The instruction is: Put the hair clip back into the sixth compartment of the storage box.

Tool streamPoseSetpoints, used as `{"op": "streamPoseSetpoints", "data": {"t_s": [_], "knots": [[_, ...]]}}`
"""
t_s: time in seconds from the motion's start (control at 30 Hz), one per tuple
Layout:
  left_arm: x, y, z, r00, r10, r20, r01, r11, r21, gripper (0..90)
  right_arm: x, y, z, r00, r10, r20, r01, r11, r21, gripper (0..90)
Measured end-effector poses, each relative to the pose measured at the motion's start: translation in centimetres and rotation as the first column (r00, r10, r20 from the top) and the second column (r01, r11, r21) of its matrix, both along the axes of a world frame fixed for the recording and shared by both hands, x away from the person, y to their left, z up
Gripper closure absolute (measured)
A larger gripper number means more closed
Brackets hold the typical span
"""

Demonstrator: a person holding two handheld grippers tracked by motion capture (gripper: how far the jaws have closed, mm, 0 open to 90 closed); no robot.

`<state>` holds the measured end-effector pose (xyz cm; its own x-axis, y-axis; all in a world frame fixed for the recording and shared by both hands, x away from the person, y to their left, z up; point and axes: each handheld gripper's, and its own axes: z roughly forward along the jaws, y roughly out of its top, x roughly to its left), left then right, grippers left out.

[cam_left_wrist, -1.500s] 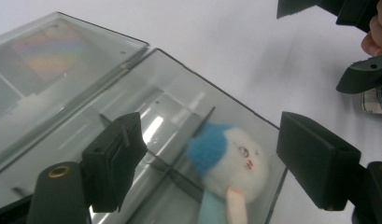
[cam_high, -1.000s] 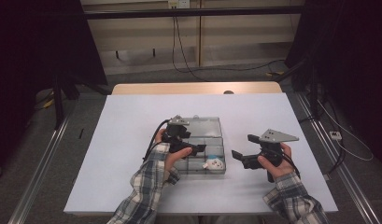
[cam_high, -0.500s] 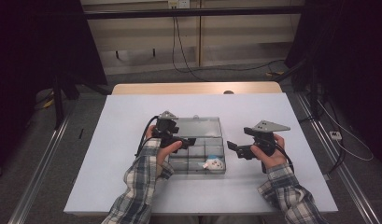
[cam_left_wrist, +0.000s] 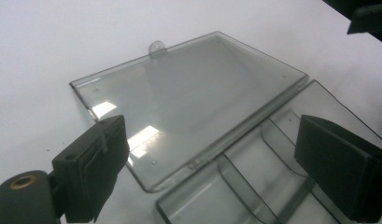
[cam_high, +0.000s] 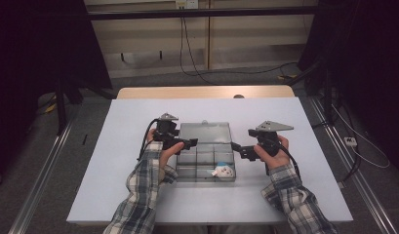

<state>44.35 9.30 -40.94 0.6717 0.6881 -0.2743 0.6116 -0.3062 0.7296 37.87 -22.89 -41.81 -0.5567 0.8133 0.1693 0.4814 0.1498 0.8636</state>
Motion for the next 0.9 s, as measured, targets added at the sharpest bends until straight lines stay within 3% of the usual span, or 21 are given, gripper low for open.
{"op": "streamPoseSetpoints", "data": {"t_s": [0.53, 0.63, 0.8, 0.9], "knots": [[2.7, 0.7, -1.3, 0.9970, 0.069, -0.035, -0.069, 0.9975, 0.017, 9.7, 3.6, 1.2, -1.5, 0.9951, -0.080, -0.059, 0.080, 0.997, 0.009, 13.4], [3.3, 0.7, -1.7, 0.9955, 0.084, -0.043, -0.083, 0.9962, 0.024, 9.7, 4.6, 1.4, -2.3, 0.9913, -0.100, -0.085, 0.103, 0.994, 0.030, 15.5], [4.3, 0.6, -3.0, 0.9924, 0.102, -0.069, -0.099, 0.9940, 0.047, 10.4, 6.1, 1.8, -3.4, 0.9823, -0.128, -0.137, 0.132, 0.991, 0.022, 19.9], [4.7, 0.5, -3.5, 0.9899, 0.104, -0.097, -0.099, 0.9936, 0.054, 10.6, 6.7, 1.8, -3.9, 0.9747, -0.137, -0.177, 0.150, 0.986, 0.066, 23.4]]}}
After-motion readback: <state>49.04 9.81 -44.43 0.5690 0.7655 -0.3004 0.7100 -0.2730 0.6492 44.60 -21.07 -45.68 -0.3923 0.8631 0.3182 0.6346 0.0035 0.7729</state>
